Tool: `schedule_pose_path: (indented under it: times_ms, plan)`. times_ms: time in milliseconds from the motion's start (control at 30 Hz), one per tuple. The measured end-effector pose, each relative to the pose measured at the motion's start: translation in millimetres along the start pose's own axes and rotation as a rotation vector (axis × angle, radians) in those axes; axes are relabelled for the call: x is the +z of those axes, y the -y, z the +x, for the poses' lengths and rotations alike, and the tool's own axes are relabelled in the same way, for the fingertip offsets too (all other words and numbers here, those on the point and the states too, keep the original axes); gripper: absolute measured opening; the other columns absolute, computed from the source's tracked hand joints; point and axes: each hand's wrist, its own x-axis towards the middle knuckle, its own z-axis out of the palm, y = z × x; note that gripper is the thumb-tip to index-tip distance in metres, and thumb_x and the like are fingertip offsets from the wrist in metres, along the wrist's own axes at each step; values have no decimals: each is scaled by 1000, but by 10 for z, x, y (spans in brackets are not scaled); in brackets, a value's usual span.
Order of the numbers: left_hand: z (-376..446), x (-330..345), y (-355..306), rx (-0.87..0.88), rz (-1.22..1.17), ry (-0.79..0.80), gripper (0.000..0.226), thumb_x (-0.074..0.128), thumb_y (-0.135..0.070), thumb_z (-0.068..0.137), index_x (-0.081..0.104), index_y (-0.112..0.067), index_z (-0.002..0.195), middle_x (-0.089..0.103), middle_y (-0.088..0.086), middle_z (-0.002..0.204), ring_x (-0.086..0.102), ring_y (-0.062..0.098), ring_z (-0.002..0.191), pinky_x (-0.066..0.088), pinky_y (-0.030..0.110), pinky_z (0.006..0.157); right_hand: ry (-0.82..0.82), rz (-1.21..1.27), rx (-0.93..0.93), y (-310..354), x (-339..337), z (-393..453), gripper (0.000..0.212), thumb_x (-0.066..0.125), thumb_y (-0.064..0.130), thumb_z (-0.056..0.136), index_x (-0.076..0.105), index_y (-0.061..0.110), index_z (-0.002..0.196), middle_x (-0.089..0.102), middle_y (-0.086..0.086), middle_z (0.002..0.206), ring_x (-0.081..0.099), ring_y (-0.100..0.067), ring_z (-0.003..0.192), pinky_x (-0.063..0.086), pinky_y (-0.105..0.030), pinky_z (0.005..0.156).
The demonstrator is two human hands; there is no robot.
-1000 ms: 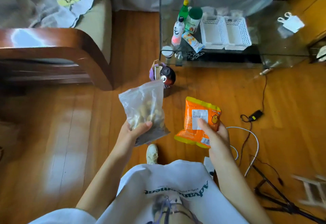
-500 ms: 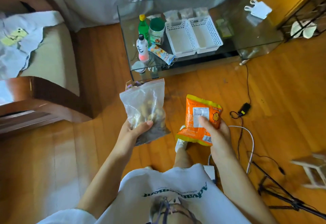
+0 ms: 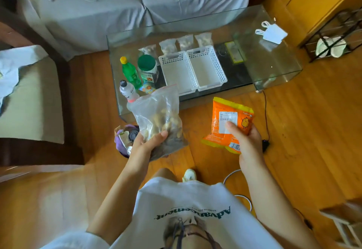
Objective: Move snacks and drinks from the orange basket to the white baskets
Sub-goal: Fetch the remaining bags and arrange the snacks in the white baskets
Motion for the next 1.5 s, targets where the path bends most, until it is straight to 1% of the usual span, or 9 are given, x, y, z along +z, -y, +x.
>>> schedule_pose_path:
  times_ms: [167, 333, 500, 600, 767, 900, 1000, 1333, 1500]
  plan:
    - [454, 53, -43, -33, -14, -67, 35, 72, -37, 64, 71, -25, 97, 75, 7, 86, 71, 26, 78, 57, 37, 60, 45, -9, 17, 182, 121, 554, 19, 68, 36, 74, 62, 35, 92, 71, 25, 80, 68, 4, 77, 50, -11, 52]
    - [1068, 84, -150, -40, -50, -163, 17, 67, -26, 69, 70, -21, 85, 73, -10, 70, 71, 9, 65, 54, 22, 50, 94, -46, 46, 380, 403, 1232, 17, 64, 34, 80, 60, 35, 97, 71, 19, 87, 69, -8, 87, 52, -18, 64]
    - [1817, 29, -373, -83, -114, -198, 19, 66, -27, 72, 71, -22, 90, 75, 0, 76, 72, 16, 69, 54, 26, 50, 174, -103, 32, 716, 813, 2019, 15, 63, 25, 84, 59, 35, 96, 70, 19, 92, 67, -11, 94, 53, -25, 74]
    - [2300, -19, -537, -123, -128, -217, 36, 64, -30, 72, 62, -18, 106, 75, 2, 84, 72, 19, 75, 54, 28, 51, 214, -166, 5, 916, 1060, 2491, 21, 65, 22, 83, 57, 34, 98, 68, 19, 96, 67, -5, 92, 54, -17, 67]
    - [2932, -106, -711, -148, -117, -234, 23, 63, -26, 74, 70, -27, 96, 76, -1, 87, 73, 16, 78, 54, 26, 53, 290, -429, -171, 995, 1459, 3165, 34, 73, 11, 77, 62, 41, 87, 62, 30, 92, 61, 4, 94, 51, -10, 69]
    - [3293, -199, -620, -175, -102, -274, 25, 69, -23, 71, 68, -26, 97, 76, -1, 89, 73, 16, 81, 55, 23, 57, 263, -858, -488, 707, 1782, 3640, 35, 79, 7, 69, 70, 24, 99, 58, 3, 117, 46, -18, 113, 36, -29, 92]
    - [3524, -262, -450, -195, -85, -316, 38, 76, -27, 66, 68, -20, 102, 76, 1, 94, 72, 17, 87, 56, 20, 66, 307, -953, -433, 326, 1958, 3972, 34, 77, 4, 70, 73, 22, 98, 52, -6, 126, 43, -27, 112, 37, -31, 91]
    - [4037, -356, 293, -227, -49, -428, 43, 72, -34, 68, 65, -23, 109, 75, -5, 97, 71, 10, 91, 50, 9, 68, 636, -1040, -403, -831, 2262, 4783, 40, 59, -6, 82, 67, 22, 109, 38, 0, 148, 47, -23, 127, 48, -35, 90]
    - [4143, -408, 532, -226, -56, -440, 45, 68, -30, 74, 63, -18, 117, 74, 1, 104, 70, 16, 98, 54, 20, 80, 859, -1150, -475, -1171, 2326, 5057, 42, 52, -7, 85, 61, 23, 114, 21, 5, 155, 41, -25, 132, 53, -36, 84]
